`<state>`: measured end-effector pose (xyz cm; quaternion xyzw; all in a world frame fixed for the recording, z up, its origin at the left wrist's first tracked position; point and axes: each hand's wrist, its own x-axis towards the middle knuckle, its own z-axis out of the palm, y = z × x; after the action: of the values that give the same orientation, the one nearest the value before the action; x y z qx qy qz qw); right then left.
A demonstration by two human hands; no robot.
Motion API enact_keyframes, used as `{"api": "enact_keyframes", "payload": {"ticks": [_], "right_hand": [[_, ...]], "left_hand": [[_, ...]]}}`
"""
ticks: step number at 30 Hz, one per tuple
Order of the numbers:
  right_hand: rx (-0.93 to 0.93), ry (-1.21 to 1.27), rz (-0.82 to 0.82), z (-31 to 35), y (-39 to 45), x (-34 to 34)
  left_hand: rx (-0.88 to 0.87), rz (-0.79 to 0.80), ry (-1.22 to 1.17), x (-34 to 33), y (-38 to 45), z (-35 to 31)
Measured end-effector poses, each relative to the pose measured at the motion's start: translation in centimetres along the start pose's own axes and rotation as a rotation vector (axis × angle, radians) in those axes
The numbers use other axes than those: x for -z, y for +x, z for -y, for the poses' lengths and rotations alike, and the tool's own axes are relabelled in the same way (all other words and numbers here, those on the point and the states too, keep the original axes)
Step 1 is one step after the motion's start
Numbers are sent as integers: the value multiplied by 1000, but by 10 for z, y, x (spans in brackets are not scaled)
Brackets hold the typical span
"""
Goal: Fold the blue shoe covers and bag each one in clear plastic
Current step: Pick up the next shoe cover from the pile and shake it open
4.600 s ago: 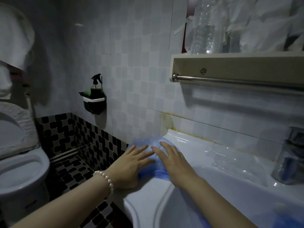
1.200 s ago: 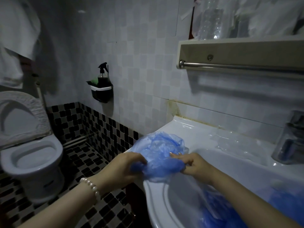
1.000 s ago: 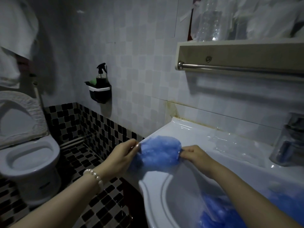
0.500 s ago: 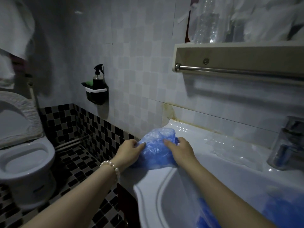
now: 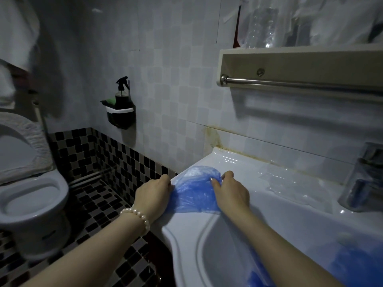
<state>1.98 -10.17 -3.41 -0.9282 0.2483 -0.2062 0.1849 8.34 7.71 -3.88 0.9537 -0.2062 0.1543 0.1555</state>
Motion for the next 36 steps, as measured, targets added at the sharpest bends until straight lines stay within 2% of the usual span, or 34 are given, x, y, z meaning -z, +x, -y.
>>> {"api": "enact_keyframes", "payload": {"ticks": [6,9,11,13,16,20,24,25,27,29,31,32,34,36], "right_hand": [[-55,162,103,-13,11,1],[-41,57,59,-17,7,0],[30,-75,-16,-16,4,-3],[119,-154,-100,-15,2,-7],[191,-188,-117,-15,0,-14],[228,-210,-120,-18,-1,-19],[230,-113,-86,-25,2,-19],[207,-30,-65,-25,7,-18],[152,275,-73,-24,17,-10],[196,630,-179,-20,23,8],[338,768,-264,-17,22,29],[417,730,-298,-16,20,35],[592,558,-366,-15,14,39],[731,347,-398,-21,4,29]], "left_hand": [[-117,13,83,-2,0,2],[-153,46,69,0,1,4],[-115,120,10,2,6,4],[10,188,-148,7,17,1],[124,311,-407,15,39,-10],[63,572,-279,19,51,-30],[25,624,-223,25,49,-41],[23,594,-257,26,49,-42],[4,411,-436,32,49,-44],[-136,18,-535,44,51,-44],[-440,-419,-319,56,48,-42],[-573,-518,-211,59,41,-41],[-738,-497,-50,53,26,-35],[-788,-348,45,37,8,-25]]}}
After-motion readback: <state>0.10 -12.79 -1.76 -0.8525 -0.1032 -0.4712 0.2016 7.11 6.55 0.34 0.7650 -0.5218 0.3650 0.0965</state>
